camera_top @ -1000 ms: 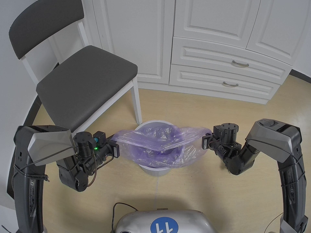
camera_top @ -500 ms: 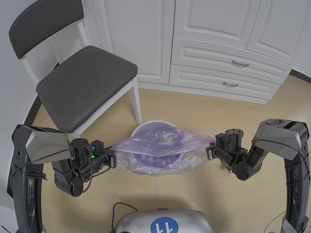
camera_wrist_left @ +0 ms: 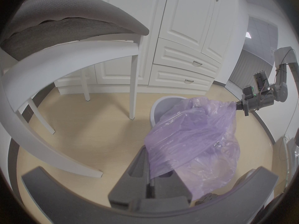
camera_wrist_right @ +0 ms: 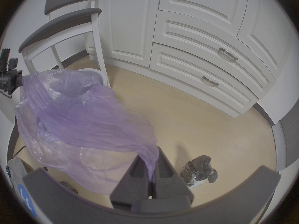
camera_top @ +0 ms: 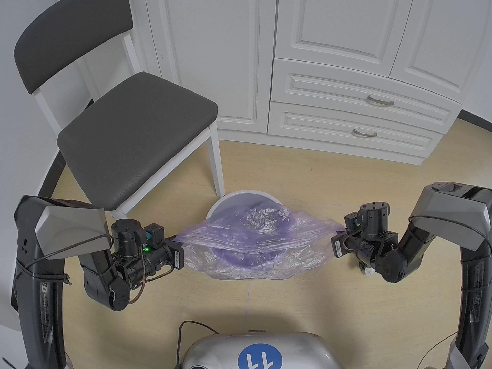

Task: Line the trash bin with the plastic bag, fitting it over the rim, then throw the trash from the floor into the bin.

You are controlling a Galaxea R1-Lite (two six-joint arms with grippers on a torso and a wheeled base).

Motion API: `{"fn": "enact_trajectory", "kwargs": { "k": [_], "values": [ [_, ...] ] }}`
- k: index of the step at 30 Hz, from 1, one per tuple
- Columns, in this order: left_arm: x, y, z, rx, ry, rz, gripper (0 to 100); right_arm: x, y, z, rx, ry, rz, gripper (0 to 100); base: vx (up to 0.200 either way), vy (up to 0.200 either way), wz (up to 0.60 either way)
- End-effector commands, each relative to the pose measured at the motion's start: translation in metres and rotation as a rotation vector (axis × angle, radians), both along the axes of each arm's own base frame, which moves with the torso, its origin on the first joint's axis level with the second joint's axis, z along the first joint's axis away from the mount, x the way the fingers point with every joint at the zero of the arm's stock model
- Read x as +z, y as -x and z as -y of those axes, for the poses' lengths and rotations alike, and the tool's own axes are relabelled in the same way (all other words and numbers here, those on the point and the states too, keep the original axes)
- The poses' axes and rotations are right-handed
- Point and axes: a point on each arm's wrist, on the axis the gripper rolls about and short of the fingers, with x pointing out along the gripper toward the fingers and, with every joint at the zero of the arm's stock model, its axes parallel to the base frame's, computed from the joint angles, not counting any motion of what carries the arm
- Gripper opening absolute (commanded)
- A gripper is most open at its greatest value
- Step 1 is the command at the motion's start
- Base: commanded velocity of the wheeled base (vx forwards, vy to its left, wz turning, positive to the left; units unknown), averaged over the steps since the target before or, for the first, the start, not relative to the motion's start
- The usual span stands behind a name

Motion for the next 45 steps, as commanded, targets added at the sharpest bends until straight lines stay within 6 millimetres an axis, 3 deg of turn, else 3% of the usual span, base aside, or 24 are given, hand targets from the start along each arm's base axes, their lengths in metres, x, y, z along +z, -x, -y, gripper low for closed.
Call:
{"fn": "enact_trajectory", "kwargs": {
  "k": [1, 16, 24, 30, 36, 40, 45],
  "values": [
    [0.022, 0.001, -0.005, 0.013, 0.011, 0.036, 0, 0.023, -0.002, 0.009, -0.025, -0.015, 0.044, 0, 0.0, 0.0, 0.0],
    [0.017, 0.004, -0.008, 0.016, 0.001, 0.012, 0, 0.017, 0.002, 0.011, -0.022, -0.001, 0.017, 0, 0.0, 0.0, 0.0],
    [-0.016, 0.006, 0.001, -0.017, -0.023, -0.074, 0, -0.002, 0.005, 0.006, 0.004, 0.035, -0.054, 0, 0.0, 0.0, 0.0],
    [-0.047, -0.017, 0.013, 0.026, -0.026, -0.06, 0, -0.021, -0.012, -0.004, -0.005, 0.021, -0.048, 0, 0.0, 0.0, 0.0],
    [-0.04, -0.03, 0.012, 0.1, 0.025, -0.025, 0, -0.009, -0.022, -0.016, -0.028, -0.1, 0.025, 0, 0.0, 0.0, 0.0],
    [-0.023, -0.037, 0.0, 0.135, 0.051, 0.022, 0, 0.004, -0.029, -0.029, -0.019, -0.191, 0.128, 0, 0.0, 0.0, 0.0],
    [-0.008, -0.043, -0.009, 0.16, 0.067, 0.067, 0, 0.007, -0.042, -0.04, -0.017, -0.265, 0.216, 0, 0.0, 0.0, 0.0]
  ]
}}
